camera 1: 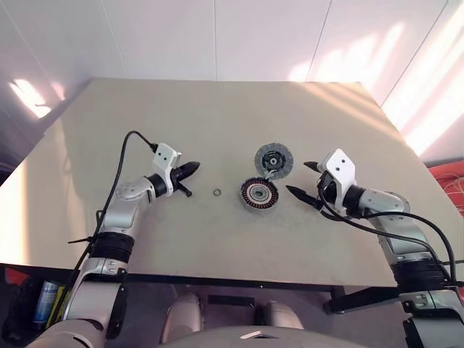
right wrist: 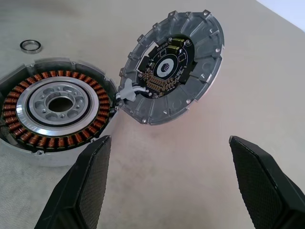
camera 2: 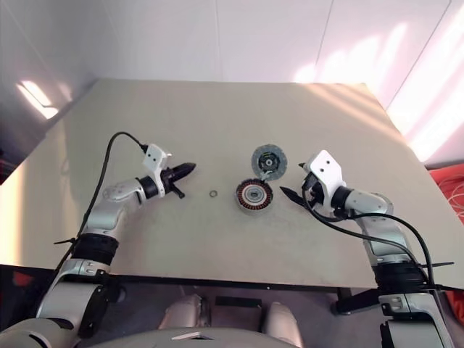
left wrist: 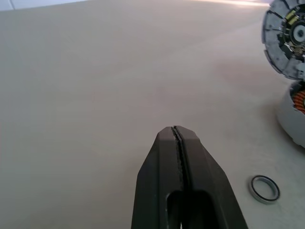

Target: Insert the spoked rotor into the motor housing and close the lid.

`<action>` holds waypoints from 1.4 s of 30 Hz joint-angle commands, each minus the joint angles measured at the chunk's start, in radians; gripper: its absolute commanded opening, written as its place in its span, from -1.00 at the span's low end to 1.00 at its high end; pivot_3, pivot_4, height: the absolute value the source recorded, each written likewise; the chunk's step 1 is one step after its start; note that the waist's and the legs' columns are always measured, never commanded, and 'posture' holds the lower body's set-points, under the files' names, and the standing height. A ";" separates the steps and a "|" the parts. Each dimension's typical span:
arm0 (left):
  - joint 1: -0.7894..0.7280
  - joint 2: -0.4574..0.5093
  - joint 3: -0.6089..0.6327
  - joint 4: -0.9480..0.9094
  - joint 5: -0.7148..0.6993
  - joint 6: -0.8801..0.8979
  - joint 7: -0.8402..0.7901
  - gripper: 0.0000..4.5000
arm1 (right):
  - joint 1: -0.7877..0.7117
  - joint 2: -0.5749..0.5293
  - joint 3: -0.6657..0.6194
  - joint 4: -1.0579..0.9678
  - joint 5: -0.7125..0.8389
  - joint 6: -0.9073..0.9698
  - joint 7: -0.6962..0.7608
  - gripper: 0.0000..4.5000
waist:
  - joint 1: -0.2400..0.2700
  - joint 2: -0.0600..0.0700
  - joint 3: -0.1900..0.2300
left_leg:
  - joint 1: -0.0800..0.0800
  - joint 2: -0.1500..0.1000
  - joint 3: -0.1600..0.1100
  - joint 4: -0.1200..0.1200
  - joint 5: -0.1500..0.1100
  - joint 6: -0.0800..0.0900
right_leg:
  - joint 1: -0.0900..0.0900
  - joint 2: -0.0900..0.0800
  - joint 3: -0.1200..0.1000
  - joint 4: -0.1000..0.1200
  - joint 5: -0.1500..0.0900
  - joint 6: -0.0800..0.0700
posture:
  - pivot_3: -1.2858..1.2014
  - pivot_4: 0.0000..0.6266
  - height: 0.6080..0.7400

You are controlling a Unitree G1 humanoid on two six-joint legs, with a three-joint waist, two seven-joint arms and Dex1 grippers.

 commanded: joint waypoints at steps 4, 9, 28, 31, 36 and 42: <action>-0.017 0.004 -0.103 -0.059 0.013 -0.003 -0.131 -0.63 | -0.020 0.000 -0.003 -0.002 -0.001 -0.022 -0.005 1.00 | 0.001 0.000 0.000 | 0.002 0.000 0.000 0.001 0.000 0.000 | 0.001 0.000 0.000 0.001 0.000 0.000 | 0.03 -1.00 1.00; -0.050 -0.004 -0.105 0.003 0.047 -0.016 -0.091 0.04 | -0.016 -0.002 -0.007 -0.005 -0.001 -0.023 -0.010 1.00 | 0.000 0.000 0.000 | 0.002 0.001 0.000 0.001 0.000 -0.001 | 0.001 0.000 0.000 0.001 0.000 0.000 | 0.03 -1.00 1.00; -0.043 0.008 -0.151 0.114 0.122 -0.098 -0.140 0.16 | -0.013 0.001 -0.006 -0.006 0.002 -0.029 -0.017 1.00 | 0.002 0.000 0.000 | 0.002 0.001 0.000 0.002 0.000 -0.001 | 0.002 0.000 0.000 0.002 0.000 0.000 | 0.03 -1.00 1.00; -0.041 0.007 -0.153 0.108 0.118 -0.091 -0.148 0.16 | -0.013 0.001 -0.005 -0.005 0.001 -0.030 -0.018 1.00 | 0.002 0.000 0.000 | 0.002 0.001 0.000 0.003 0.000 -0.001 | 0.002 0.000 0.000 0.003 0.000 0.000 | 0.03 -1.00 1.00; -0.043 0.005 -0.157 0.109 0.118 -0.089 -0.147 0.16 | -0.011 0.000 -0.005 -0.005 0.000 -0.030 -0.020 1.00 | 0.003 0.000 0.000 | 0.002 0.001 0.000 0.003 0.000 -0.001 | 0.002 0.000 0.000 0.003 0.000 -0.001 | 0.03 -1.00 1.00; -0.050 -0.001 -0.155 0.116 0.116 -0.090 -0.145 0.16 | -0.010 -0.001 -0.006 -0.007 0.000 -0.030 -0.021 1.00 | 0.004 0.000 0.000 | 0.002 0.001 0.000 0.003 0.000 -0.001 | 0.002 0.000 -0.001 0.003 0.000 -0.001 | 0.03 -1.00 1.00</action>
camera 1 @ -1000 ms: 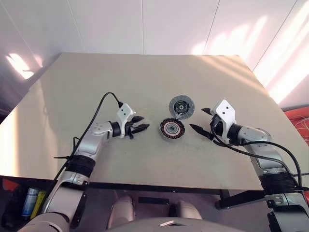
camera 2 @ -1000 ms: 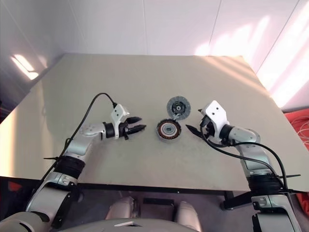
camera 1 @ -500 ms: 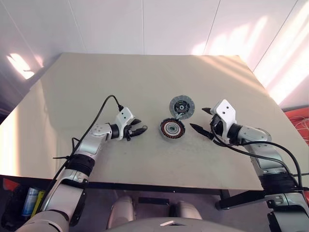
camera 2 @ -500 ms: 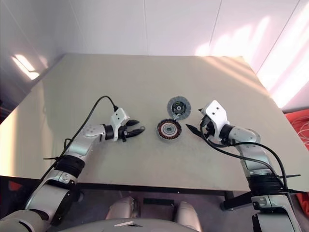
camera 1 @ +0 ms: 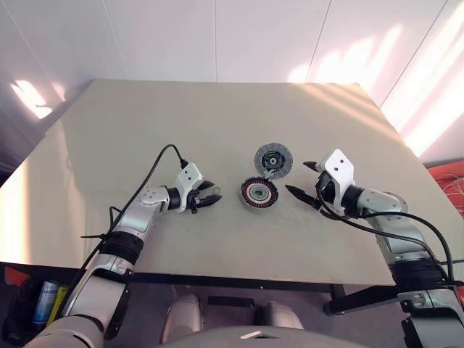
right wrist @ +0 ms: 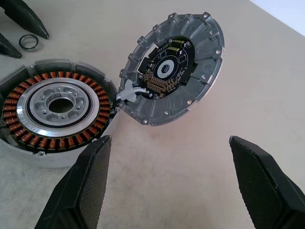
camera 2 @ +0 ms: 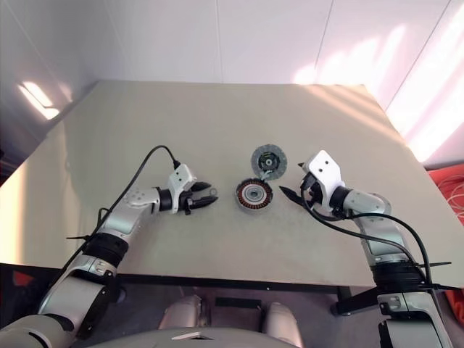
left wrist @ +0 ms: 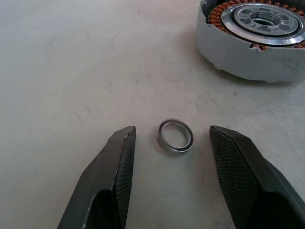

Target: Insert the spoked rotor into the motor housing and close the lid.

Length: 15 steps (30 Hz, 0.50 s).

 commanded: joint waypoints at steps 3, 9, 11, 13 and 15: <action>-0.022 -0.008 0.002 0.006 0.003 -0.004 -0.001 0.16 | -0.010 -0.003 -0.013 -0.015 0.004 -0.020 -0.004 1.00 | 0.001 0.000 0.000 | 0.000 0.000 0.000 0.000 0.000 0.000 | 0.000 0.000 0.000 0.000 0.000 0.000 | 0.03 -1.00 1.00; -0.029 -0.008 0.015 0.028 0.012 0.005 0.037 0.16 | -0.008 -0.003 -0.014 -0.017 0.004 -0.021 -0.008 1.00 | 0.003 0.000 0.000 | 0.001 0.000 0.000 0.000 0.000 0.000 | 0.002 0.000 0.000 0.000 0.000 0.000 | 0.03 -1.00 1.00; -0.027 -0.002 0.020 0.034 0.013 0.006 0.046 0.16 | -0.007 -0.003 -0.014 -0.019 0.005 -0.020 -0.009 1.00 | 0.003 0.000 0.000 | 0.004 0.000 0.000 0.000 0.000 0.000 | 0.004 0.000 0.000 0.000 0.000 0.000 | 0.03 -1.00 1.00; -0.021 0.006 0.028 0.036 0.012 0.007 0.054 0.16 | -0.006 -0.003 -0.015 -0.021 0.004 -0.019 -0.010 1.00 | 0.002 0.000 0.000 | 0.006 0.000 0.000 0.000 0.000 0.000 | 0.007 0.000 0.000 0.000 0.000 0.000 | 0.03 -1.00 1.00; -0.010 0.016 0.031 0.033 0.010 0.008 0.055 0.16 | -0.005 -0.004 -0.015 -0.022 0.005 -0.019 -0.011 1.00 | -0.001 0.000 0.000 | 0.009 0.000 0.000 0.000 0.000 0.000 | 0.010 0.000 0.000 0.000 0.000 0.000 | 0.03 -1.00 1.00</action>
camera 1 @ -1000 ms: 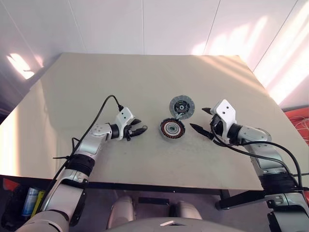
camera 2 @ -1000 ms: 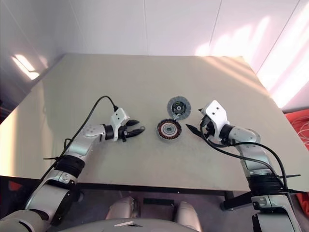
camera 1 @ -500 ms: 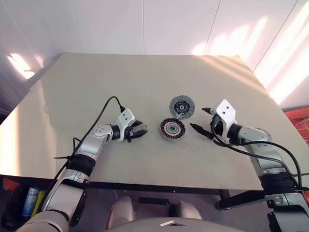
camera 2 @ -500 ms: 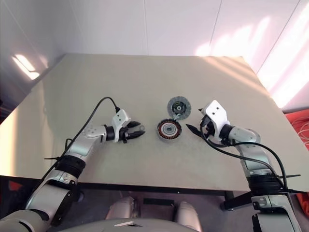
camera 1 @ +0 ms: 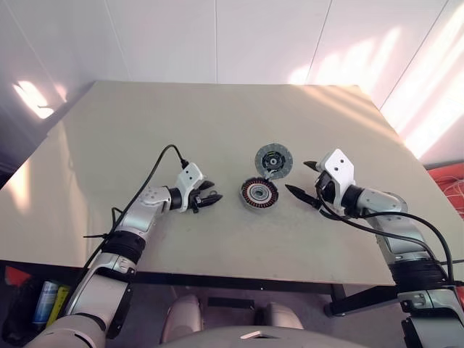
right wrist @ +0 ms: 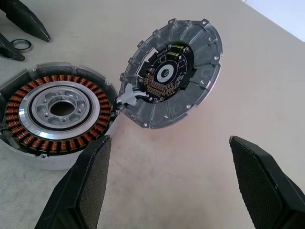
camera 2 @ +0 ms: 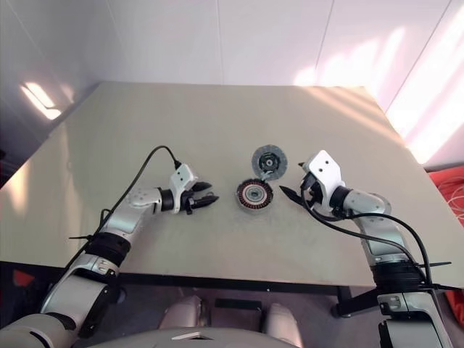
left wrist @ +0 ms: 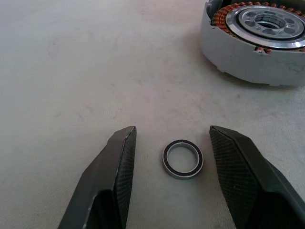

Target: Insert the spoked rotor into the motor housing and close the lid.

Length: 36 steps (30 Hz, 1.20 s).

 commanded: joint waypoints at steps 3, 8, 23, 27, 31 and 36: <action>0.025 0.041 0.032 -0.014 0.002 0.012 0.018 0.16 | -0.005 -0.004 -0.014 -0.024 0.005 -0.015 -0.005 1.00 | -0.008 0.000 0.000 | 0.002 0.000 0.000 0.000 0.000 0.000 | 0.002 0.000 0.000 0.000 0.000 0.000 | 0.03 -1.00 1.00; 0.074 0.061 0.036 -0.066 -0.004 0.033 0.014 0.16 | -0.004 -0.004 -0.013 -0.025 0.005 -0.015 -0.003 1.00 | -0.012 0.000 0.000 | 0.003 0.000 0.000 -0.002 0.000 0.000 | 0.002 0.000 0.000 -0.001 0.000 0.000 | 0.03 -1.00 1.00; 0.085 0.034 0.030 -0.064 -0.014 0.025 0.024 0.16 | -0.014 0.001 -0.008 -0.018 0.005 -0.017 -0.001 1.00 | -0.009 0.001 0.000 | 0.003 0.001 0.000 -0.003 0.000 0.000 | 0.002 0.001 0.000 -0.002 -0.001 -0.001 | 0.03 -1.00 1.00; 0.086 0.009 0.036 -0.025 -0.018 -0.021 0.026 0.16 | -0.015 -0.001 -0.011 -0.017 0.004 -0.018 -0.002 1.00 | -0.008 0.001 -0.001 | 0.004 0.000 0.000 -0.003 0.000 -0.001 | 0.003 0.001 0.000 -0.002 -0.001 -0.001 | 0.03 -1.00 1.00; 0.085 0.002 0.037 0.005 -0.007 -0.053 0.026 0.16 | -0.016 -0.002 -0.011 -0.016 0.003 -0.019 -0.002 1.00 | -0.007 0.001 -0.001 | 0.005 0.000 0.000 -0.003 0.000 -0.001 | 0.004 0.000 0.000 -0.002 -0.001 0.000 | 0.03 -1.00 1.00; 0.084 0.028 0.040 0.010 0.011 -0.055 0.035 -0.39 | -0.023 0.002 -0.007 -0.009 -0.003 -0.027 -0.006 1.00 | -0.007 0.001 -0.001 | 0.005 0.000 0.000 -0.003 0.000 -0.001 | 0.004 0.000 0.000 -0.002 -0.001 0.000 | 0.03 -1.00 1.00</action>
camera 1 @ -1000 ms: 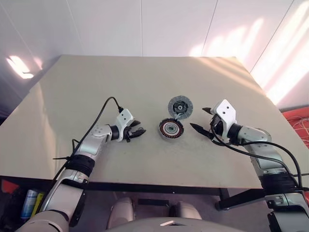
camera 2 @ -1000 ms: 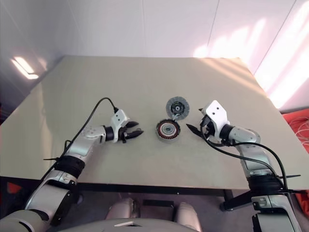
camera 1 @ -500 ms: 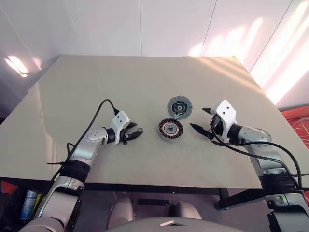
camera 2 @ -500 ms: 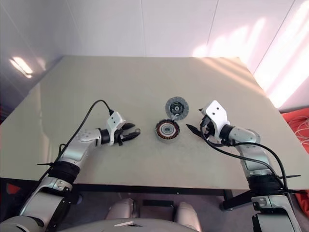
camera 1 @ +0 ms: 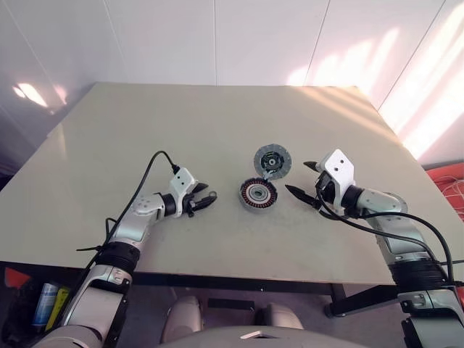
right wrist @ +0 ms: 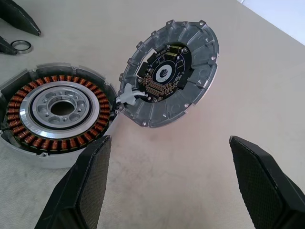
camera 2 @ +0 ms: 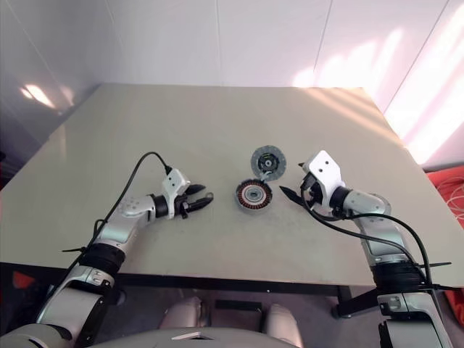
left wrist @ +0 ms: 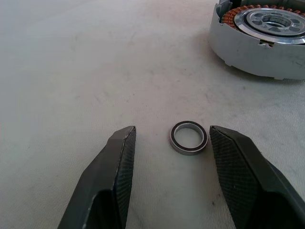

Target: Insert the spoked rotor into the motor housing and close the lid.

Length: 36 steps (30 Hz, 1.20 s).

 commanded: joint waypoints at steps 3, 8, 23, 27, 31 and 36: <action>-0.008 0.026 0.003 0.048 0.045 -0.021 0.041 -0.39 | -0.029 0.002 -0.006 -0.005 -0.005 -0.029 -0.007 1.00 | 0.000 0.000 0.000 | 0.000 0.000 0.000 0.000 0.000 0.000 | 0.000 0.000 0.000 0.000 0.000 0.000 | 0.03 -1.00 1.00; -0.137 -0.020 0.117 -0.019 -0.053 -0.019 0.123 -0.39 | -0.031 0.005 -0.001 0.002 -0.009 -0.033 -0.007 1.00 | 0.003 -0.004 0.003 | 0.001 -0.001 0.000 -0.011 0.003 -0.005 | -0.002 0.000 0.000 -0.003 -0.001 0.000 | 0.03 -1.00 1.00; -0.205 -0.064 0.138 0.005 -0.106 0.024 0.069 -0.39 | -0.026 0.008 0.004 0.003 -0.011 -0.040 -0.013 1.00 | 0.010 -0.005 0.003 | -0.016 0.000 0.001 -0.010 0.006 -0.001 | -0.019 0.000 -0.004 0.000 -0.001 -0.003 | 0.03 -1.00 1.00; -0.167 -0.039 0.111 0.030 -0.064 -0.019 0.042 -0.39 | -0.020 0.004 0.000 0.002 -0.010 -0.041 -0.013 1.00 | 0.010 -0.005 0.003 | -0.015 0.001 0.001 -0.009 0.006 -0.001 | -0.018 0.000 -0.004 0.000 -0.001 -0.003 | 0.03 -1.00 1.00; -0.120 -0.004 0.064 0.032 -0.033 -0.061 -0.031 -0.32 | -0.023 0.005 0.003 0.005 -0.010 -0.041 -0.014 1.00 | 0.011 -0.005 0.003 | -0.014 0.001 0.001 -0.009 0.005 -0.004 | -0.017 0.000 -0.004 0.000 -0.001 -0.003 | 0.03 -1.00 1.00; -0.101 -0.003 0.057 0.035 -0.015 -0.076 -0.009 0.29 | -0.025 0.008 0.006 0.006 -0.009 -0.042 -0.014 1.00 | 0.021 -0.005 0.003 | -0.014 0.001 0.001 -0.008 0.005 -0.004 | -0.017 0.000 -0.005 0.001 -0.001 -0.003 | 0.03 -1.00 1.00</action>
